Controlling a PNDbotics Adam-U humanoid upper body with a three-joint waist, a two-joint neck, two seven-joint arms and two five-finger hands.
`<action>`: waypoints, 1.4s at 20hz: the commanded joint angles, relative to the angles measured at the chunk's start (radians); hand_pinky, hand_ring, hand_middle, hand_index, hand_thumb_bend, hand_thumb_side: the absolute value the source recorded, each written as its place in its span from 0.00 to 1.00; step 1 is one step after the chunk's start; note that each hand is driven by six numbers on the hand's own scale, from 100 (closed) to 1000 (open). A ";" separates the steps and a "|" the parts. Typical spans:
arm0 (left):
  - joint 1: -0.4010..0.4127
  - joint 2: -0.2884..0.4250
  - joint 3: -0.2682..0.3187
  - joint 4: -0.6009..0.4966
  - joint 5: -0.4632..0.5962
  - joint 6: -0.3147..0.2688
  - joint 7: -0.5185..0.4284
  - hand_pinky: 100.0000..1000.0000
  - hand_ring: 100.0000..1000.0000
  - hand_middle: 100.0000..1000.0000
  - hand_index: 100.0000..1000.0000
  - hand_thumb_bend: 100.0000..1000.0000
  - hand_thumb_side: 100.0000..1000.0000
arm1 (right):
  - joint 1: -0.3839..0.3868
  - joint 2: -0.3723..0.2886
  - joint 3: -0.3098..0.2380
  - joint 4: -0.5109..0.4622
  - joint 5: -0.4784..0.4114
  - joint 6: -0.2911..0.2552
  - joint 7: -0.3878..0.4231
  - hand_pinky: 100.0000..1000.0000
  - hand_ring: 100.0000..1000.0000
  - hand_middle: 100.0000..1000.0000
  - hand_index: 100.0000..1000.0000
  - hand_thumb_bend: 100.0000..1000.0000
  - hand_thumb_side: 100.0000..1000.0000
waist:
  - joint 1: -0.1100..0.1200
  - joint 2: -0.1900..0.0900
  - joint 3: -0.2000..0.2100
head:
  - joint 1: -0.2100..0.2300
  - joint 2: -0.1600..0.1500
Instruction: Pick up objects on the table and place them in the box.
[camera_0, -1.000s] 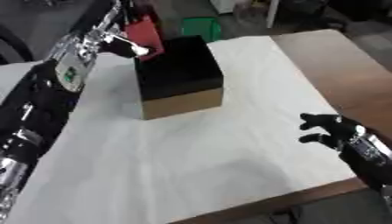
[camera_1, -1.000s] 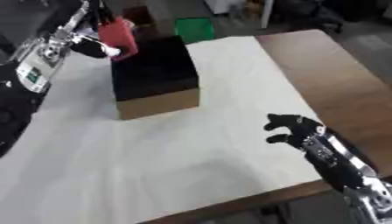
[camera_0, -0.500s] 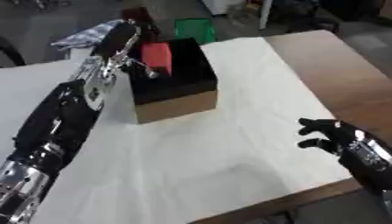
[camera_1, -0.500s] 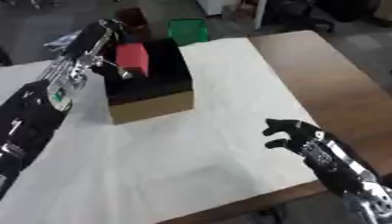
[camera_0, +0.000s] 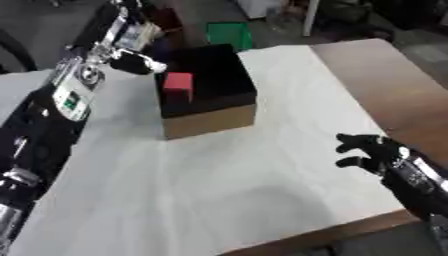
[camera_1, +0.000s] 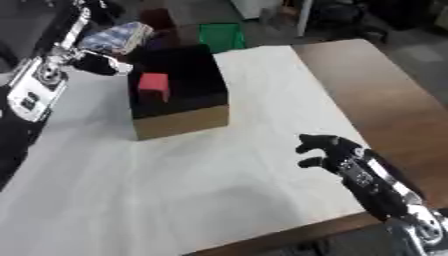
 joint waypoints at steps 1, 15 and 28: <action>0.039 0.096 0.021 -0.164 0.132 0.021 -0.032 0.62 0.59 0.57 0.73 0.86 0.09 | -0.003 -0.007 -0.013 -0.007 0.006 -0.002 -0.006 0.74 1.00 0.69 0.80 0.00 0.76 | -0.007 -0.018 0.015 | -0.012 -0.001; 0.335 0.162 0.103 -0.470 0.224 0.097 -0.177 0.73 0.79 0.77 0.80 0.89 0.30 | 0.001 0.000 -0.030 -0.007 0.013 -0.005 -0.019 0.74 1.00 0.69 0.80 0.00 0.76 | -0.022 -0.004 0.097 | -0.053 -0.002; 0.580 0.158 0.154 -0.483 0.002 -0.057 -0.400 0.72 0.74 0.73 0.76 0.65 0.37 | 0.006 0.001 -0.023 -0.008 0.012 -0.005 -0.012 0.74 1.00 0.69 0.80 0.00 0.76 | -0.025 -0.013 0.102 | -0.050 0.003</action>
